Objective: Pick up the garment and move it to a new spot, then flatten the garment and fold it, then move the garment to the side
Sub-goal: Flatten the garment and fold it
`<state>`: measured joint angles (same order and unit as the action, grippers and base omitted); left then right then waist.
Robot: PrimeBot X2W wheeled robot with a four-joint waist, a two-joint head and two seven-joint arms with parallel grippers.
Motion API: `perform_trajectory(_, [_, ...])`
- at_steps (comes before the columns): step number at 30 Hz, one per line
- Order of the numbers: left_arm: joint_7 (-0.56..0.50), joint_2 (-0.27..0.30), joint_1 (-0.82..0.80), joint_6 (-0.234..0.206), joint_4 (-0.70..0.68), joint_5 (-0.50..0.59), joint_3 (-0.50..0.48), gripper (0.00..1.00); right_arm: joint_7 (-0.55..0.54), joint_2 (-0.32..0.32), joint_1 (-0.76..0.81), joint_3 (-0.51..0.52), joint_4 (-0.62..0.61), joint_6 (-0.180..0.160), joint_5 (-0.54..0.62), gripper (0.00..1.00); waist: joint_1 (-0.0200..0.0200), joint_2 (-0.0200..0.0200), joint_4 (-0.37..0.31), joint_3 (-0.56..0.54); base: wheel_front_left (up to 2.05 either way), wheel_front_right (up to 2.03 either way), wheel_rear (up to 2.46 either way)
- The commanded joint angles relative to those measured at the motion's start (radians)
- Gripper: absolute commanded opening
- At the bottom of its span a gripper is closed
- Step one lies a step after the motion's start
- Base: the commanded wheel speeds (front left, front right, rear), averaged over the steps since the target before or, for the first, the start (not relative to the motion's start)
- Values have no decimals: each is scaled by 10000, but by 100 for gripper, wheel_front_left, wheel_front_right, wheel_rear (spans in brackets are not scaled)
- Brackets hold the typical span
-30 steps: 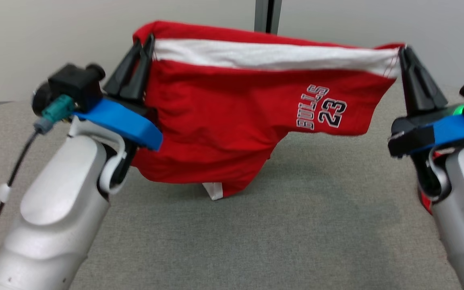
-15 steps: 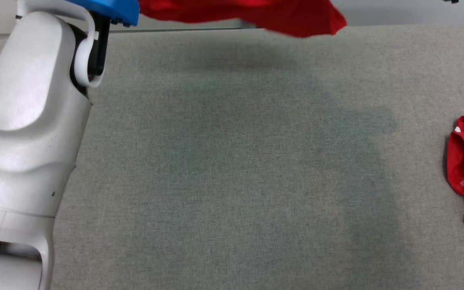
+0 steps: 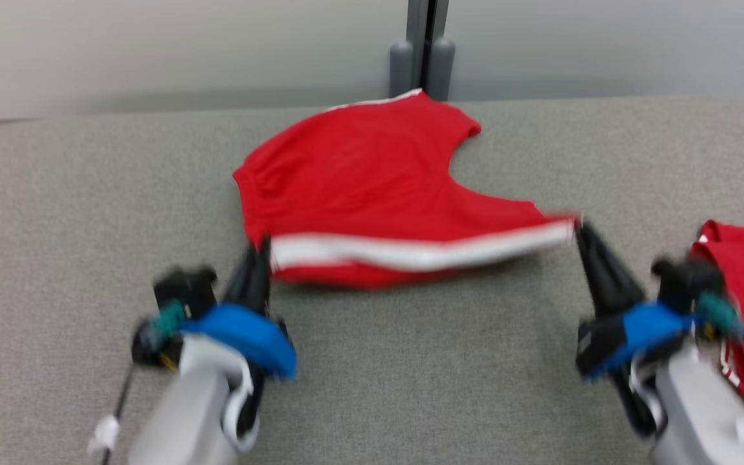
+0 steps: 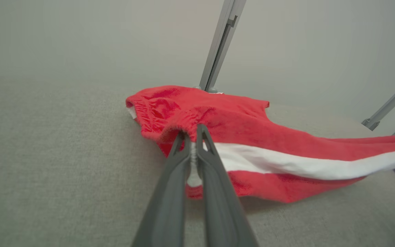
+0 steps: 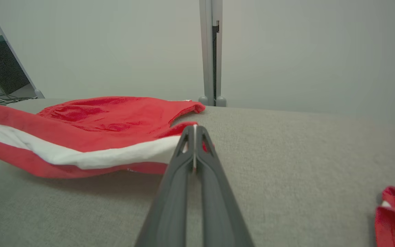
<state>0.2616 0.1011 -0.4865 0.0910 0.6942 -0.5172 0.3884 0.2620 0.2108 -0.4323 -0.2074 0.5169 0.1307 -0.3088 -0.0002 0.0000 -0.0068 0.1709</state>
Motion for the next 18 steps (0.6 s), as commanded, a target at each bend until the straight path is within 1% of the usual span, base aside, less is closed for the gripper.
perform_trajectory(1, [43,-95,455,77,-31,119,-94,0,35,19,571,56,-83,1,-159,0,2,0,-119,-276,0,0,0])
perform_trajectory(5, [43,-319,2110,211,-91,137,-382,0,34,-25,2275,29,-203,2,-362,0,2,0,-147,-907,0,0,0])
perform_trajectory(9, [44,-445,3431,309,-263,93,-684,0,33,-112,3574,109,-423,2,-489,0,2,0,-99,-1607,0,0,0])
perform_trajectory(11, [44,-467,3956,332,-485,97,-881,0,33,-170,4037,105,-590,1,-545,0,2,0,-84,-1807,0,0,0])
perform_trajectory(12, [44,-467,3956,332,-485,97,-881,0,33,-170,4037,105,-590,1,-545,0,2,0,-84,-1807,0,0,0])
perform_trajectory(13, [44,-490,4443,353,-695,252,-896,0,33,-163,4459,143,-808,1,-525,0,2,0,-27,-1997,0,0,0])
perform_trajectory(18, [45,-482,5094,383,-1317,818,-1170,0,33,-197,5031,547,-1386,1,-448,0,2,0,94,-2189,0,0,0])
